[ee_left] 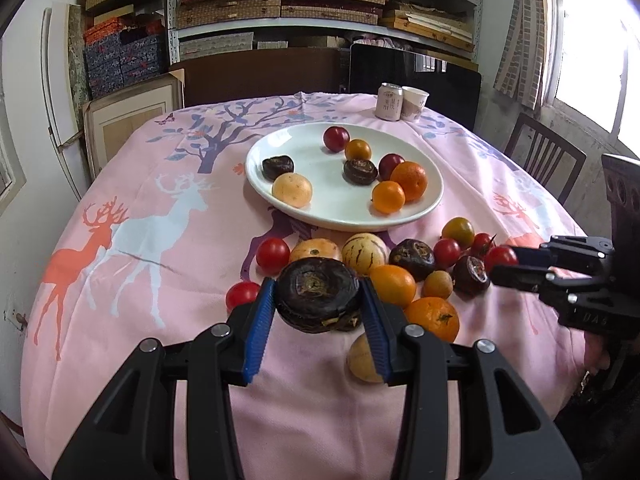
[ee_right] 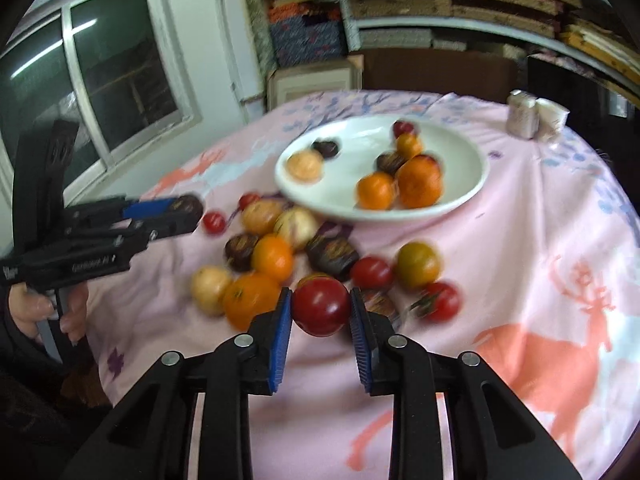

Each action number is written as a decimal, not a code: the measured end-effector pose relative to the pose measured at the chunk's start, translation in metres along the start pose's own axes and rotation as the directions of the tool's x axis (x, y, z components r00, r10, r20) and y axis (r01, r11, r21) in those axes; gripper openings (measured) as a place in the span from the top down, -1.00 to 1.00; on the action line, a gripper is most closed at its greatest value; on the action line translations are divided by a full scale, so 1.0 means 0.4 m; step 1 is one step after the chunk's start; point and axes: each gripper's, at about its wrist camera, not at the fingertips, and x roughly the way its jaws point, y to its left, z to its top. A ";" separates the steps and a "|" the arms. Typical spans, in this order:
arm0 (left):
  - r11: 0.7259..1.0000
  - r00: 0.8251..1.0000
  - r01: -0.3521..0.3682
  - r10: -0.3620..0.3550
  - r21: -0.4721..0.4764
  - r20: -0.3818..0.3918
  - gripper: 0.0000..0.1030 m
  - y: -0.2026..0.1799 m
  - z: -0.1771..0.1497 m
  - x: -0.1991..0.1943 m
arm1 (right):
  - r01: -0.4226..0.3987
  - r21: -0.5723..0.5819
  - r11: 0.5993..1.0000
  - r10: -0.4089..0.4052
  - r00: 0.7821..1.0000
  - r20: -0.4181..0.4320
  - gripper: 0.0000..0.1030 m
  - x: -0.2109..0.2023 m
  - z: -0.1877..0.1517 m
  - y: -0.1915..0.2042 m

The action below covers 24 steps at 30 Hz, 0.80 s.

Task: Organize fruits
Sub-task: 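Place the mangosteen on the plate with the left tool while the right tool places the red tomato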

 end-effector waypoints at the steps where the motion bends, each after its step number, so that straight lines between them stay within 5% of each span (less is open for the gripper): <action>1: 1.000 1.000 0.007 -0.007 0.005 0.010 0.19 -0.004 0.013 -0.002 | 0.013 0.026 1.000 -0.014 1.000 0.028 0.45 -0.016 0.018 -0.025; 8: 0.998 0.998 0.038 -0.040 0.053 0.047 0.19 -0.043 0.125 0.050 | 0.046 0.146 0.988 -0.066 0.988 0.140 0.44 -0.047 0.159 -0.151; 16: 0.996 0.999 0.031 -0.029 0.078 -0.031 0.18 -0.087 0.201 0.223 | 0.019 0.143 0.990 -0.034 0.994 0.101 0.43 0.145 0.310 -0.152; 21: 0.999 0.999 0.015 -0.013 0.044 -0.037 -0.28 -0.064 0.202 0.266 | 0.005 0.163 0.987 -0.019 0.996 0.084 0.12 0.228 0.328 -0.141; 24: 0.999 1.000 0.013 -0.013 0.032 -0.002 -0.34 -0.050 0.200 0.237 | 0.003 0.162 0.987 -0.018 0.996 0.092 0.11 0.216 0.314 -0.136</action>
